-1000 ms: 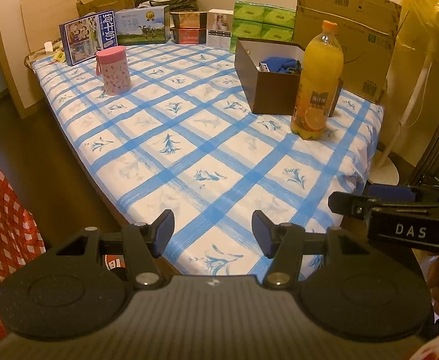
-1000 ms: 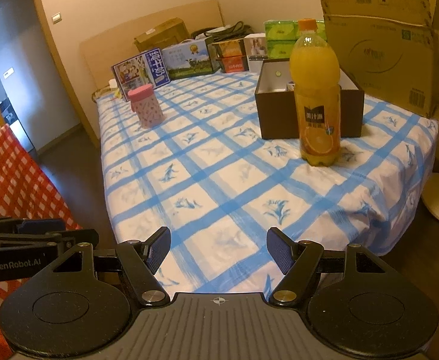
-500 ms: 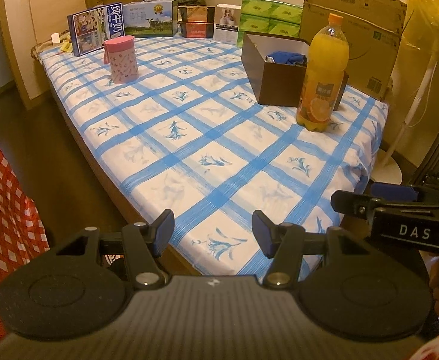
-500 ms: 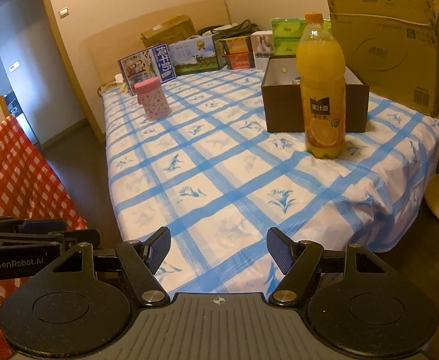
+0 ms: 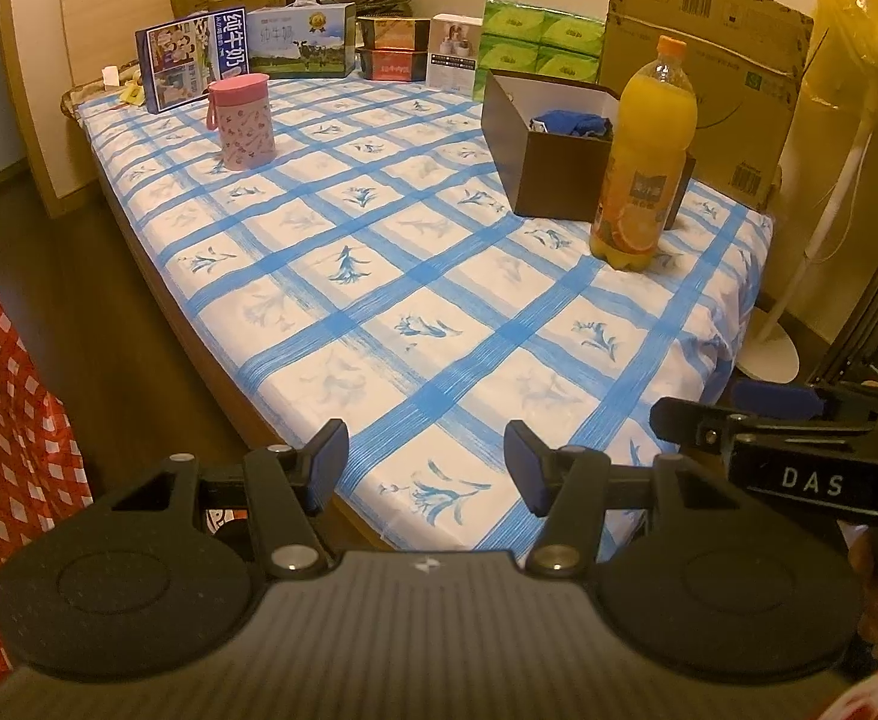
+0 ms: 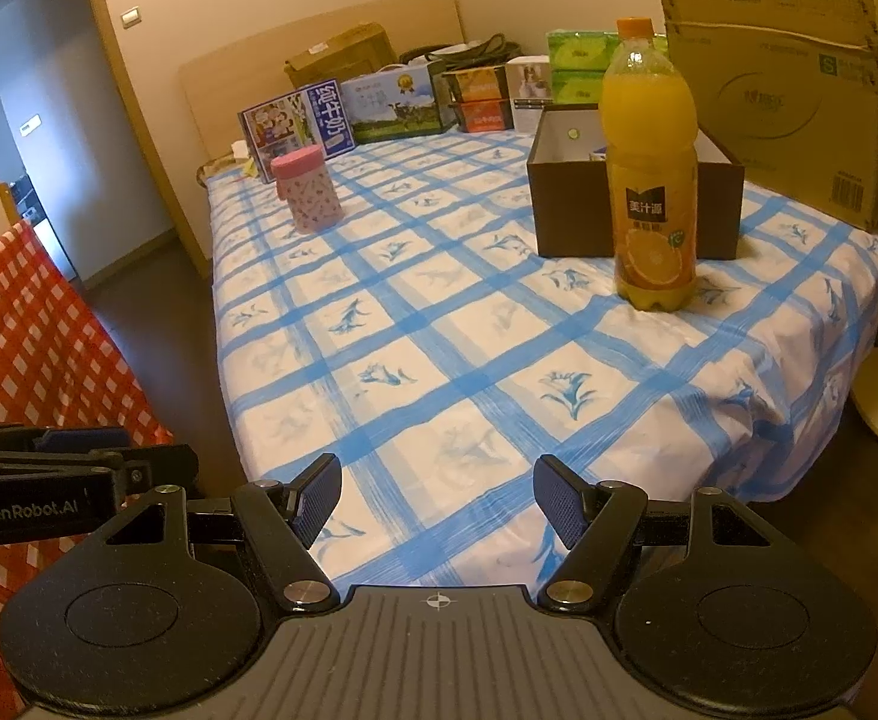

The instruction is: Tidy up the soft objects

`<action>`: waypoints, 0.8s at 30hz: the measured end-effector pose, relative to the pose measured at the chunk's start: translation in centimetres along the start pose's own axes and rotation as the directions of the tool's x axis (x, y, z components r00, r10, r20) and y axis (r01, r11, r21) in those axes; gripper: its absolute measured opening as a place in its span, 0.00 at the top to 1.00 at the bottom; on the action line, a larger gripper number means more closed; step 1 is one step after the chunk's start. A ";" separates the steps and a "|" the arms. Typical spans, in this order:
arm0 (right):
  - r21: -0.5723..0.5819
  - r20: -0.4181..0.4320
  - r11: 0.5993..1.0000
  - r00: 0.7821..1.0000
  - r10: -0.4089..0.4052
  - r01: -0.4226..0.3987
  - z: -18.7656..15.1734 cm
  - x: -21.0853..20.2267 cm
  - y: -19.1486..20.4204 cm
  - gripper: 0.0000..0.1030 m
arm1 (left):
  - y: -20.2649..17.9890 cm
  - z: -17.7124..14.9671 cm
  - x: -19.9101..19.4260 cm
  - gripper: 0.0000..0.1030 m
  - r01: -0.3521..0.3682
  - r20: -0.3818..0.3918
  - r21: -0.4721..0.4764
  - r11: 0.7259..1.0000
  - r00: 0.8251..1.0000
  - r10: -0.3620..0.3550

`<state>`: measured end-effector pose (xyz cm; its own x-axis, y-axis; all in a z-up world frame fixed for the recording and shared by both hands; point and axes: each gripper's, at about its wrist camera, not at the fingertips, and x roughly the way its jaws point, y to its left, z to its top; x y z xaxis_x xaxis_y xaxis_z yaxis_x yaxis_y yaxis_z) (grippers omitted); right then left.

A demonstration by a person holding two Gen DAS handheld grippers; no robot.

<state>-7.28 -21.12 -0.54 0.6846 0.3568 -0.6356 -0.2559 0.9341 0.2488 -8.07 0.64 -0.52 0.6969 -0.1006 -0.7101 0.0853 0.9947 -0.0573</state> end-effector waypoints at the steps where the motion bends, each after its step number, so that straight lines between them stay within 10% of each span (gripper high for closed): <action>1: 0.000 0.000 1.000 1.000 0.000 0.000 0.0 0.0 0.0 0.31 | 0.0 0.0 0.0 0.47 0.001 0.000 0.000 1.000 1.000 -0.001; 24: 0.004 -0.004 1.000 1.000 -0.001 0.001 -0.2 0.4 -0.1 0.31 | 0.0 0.1 0.1 0.47 0.000 -0.001 0.001 1.000 1.000 0.000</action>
<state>-7.13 -21.12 -0.93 0.6818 0.3558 -0.6392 -0.2522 0.9345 0.2511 -7.92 0.65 -0.55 0.6960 -0.1007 -0.7110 0.0862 0.9947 -0.0565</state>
